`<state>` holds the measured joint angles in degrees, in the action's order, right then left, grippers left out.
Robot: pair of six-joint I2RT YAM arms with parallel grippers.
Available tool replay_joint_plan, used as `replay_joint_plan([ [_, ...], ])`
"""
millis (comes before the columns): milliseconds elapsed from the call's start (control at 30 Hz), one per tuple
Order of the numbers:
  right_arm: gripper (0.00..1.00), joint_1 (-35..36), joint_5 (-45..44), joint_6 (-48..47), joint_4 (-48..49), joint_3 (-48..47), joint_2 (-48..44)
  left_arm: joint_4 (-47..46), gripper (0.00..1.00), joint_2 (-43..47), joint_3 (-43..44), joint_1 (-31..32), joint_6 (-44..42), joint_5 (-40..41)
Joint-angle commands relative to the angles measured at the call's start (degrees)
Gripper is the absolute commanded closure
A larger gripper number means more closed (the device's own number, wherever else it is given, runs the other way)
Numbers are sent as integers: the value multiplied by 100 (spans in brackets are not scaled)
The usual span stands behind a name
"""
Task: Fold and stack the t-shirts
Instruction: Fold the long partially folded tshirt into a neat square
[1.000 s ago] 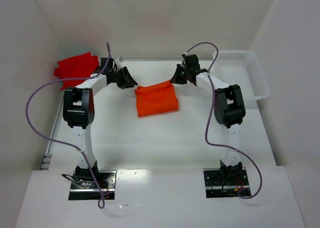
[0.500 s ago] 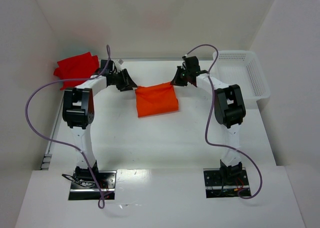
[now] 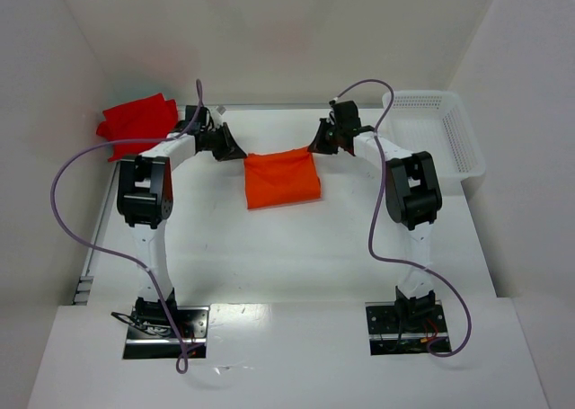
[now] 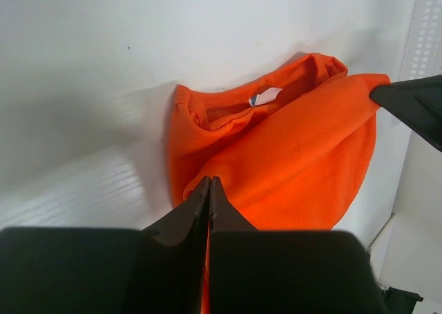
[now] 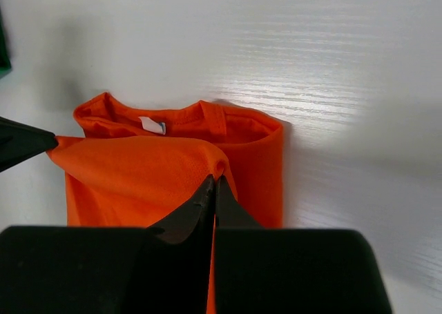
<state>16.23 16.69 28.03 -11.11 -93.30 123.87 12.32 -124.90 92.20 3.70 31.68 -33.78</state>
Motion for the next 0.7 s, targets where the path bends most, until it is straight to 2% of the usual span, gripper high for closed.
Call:
replay_joint_plan([
  [0,100,-128,-166,9,224,21,-504,-28,100,-78,403,7,-57,-86],
  [267,100,-287,-332,9,461,426,-1031,25,100,-104,957,7,-57,-32],
  [467,100,-340,-333,9,461,541,-1032,25,100,-411,1194,7,-57,-137],
  [667,100,-340,-385,9,513,593,-979,139,95,-737,1563,7,-57,-138],
])
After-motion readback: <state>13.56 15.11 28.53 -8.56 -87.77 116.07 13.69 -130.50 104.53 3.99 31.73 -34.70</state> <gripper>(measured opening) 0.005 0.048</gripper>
